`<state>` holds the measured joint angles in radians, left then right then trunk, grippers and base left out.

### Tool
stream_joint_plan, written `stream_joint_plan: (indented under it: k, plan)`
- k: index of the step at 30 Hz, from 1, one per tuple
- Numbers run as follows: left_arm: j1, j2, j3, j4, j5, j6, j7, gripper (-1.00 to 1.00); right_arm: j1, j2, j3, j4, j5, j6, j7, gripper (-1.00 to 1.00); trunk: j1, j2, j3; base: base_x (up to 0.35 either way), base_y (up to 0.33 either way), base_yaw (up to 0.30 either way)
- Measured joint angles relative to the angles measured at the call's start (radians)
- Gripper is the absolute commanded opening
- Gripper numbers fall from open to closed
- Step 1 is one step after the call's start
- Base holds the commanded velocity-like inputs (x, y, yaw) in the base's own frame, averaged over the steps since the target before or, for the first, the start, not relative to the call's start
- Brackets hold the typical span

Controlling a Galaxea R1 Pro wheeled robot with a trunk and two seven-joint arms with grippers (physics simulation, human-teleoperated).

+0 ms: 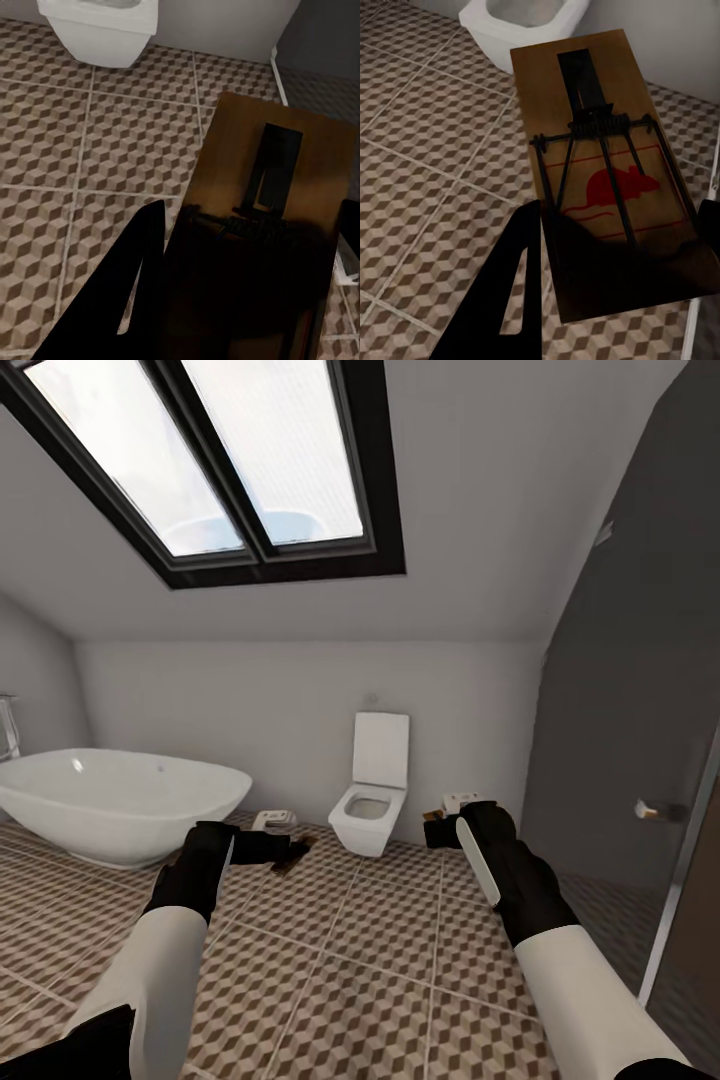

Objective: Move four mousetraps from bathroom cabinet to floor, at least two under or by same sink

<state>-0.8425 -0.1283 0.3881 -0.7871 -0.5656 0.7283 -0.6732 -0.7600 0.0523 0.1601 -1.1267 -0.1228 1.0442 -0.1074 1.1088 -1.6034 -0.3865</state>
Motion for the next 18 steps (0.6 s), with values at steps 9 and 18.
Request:
stream_joint_plan:
  k: [9, 18]
  plan:
    - [0.000, 0.001, 0.000, -0.002, 0.000, -0.001, 0.000, -1.00, 0.000, 0.000, 0.000, 0.000, 0.000, 0.000, 0.000, -1.00, 0.000, 0.000, 0.000, 0.322, 0.000, 0.000]
    - [0.000, 0.002, -0.003, -0.008, 0.000, -0.002, 0.000, -1.00, 0.000, 0.000, 0.000, 0.000, -0.001, 0.000, 0.000, -1.00, 0.000, 0.000, 0.000, 0.235, 0.000, 0.000]
